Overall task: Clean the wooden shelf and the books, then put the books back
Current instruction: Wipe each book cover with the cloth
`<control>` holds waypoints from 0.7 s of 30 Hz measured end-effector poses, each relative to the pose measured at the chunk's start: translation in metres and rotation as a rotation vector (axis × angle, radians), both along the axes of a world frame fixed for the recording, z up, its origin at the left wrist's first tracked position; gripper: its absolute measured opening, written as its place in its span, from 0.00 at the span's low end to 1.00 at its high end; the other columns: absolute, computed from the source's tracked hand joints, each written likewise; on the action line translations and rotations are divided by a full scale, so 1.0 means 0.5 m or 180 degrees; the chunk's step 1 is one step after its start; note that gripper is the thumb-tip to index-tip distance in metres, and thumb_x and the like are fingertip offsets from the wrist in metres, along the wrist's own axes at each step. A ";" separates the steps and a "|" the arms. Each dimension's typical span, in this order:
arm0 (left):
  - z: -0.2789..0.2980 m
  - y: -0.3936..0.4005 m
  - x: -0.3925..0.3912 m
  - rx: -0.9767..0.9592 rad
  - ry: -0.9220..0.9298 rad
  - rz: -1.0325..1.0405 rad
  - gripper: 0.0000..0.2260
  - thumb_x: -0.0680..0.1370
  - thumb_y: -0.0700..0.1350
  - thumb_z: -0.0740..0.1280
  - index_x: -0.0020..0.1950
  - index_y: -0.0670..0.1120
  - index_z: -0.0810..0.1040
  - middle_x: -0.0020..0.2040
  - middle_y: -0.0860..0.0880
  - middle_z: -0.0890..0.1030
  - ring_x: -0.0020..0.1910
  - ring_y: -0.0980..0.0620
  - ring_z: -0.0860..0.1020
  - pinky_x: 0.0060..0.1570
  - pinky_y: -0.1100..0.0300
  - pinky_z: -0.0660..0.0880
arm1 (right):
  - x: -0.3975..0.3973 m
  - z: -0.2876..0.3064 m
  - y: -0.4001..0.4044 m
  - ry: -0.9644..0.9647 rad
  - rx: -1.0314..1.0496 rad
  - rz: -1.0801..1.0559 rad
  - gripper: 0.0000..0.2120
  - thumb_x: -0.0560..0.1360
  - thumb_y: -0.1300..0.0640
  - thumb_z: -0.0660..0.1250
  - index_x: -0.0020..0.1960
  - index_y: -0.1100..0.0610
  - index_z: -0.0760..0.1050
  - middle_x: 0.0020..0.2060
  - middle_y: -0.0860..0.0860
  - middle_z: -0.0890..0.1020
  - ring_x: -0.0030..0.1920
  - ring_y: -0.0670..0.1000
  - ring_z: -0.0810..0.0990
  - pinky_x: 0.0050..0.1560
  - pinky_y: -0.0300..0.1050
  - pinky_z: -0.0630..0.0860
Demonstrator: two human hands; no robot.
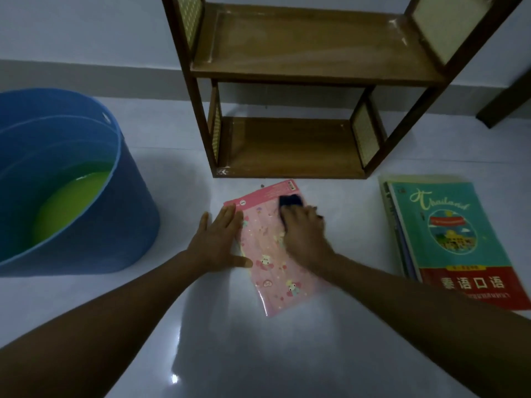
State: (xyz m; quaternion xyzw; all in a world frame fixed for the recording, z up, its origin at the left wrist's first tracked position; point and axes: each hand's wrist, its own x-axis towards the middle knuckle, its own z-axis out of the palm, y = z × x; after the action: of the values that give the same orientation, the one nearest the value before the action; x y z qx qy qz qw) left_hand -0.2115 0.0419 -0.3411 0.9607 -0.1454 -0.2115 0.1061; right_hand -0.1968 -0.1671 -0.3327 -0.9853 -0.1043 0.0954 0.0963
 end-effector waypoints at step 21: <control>0.010 0.004 0.000 -0.0026 -0.0021 0.0040 0.57 0.65 0.72 0.65 0.77 0.46 0.36 0.79 0.47 0.42 0.77 0.49 0.41 0.71 0.42 0.34 | -0.084 -0.025 -0.143 -0.0692 -0.0316 0.1056 0.28 0.61 0.59 0.75 0.61 0.56 0.76 0.55 0.54 0.82 0.50 0.60 0.81 0.44 0.51 0.79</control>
State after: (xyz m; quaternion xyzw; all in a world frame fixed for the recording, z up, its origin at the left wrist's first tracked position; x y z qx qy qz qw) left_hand -0.2115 0.0440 -0.3360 0.9618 -0.1405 -0.2071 0.1108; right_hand -0.2386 -0.2385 -0.3453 -0.9626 -0.2701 0.0080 0.0188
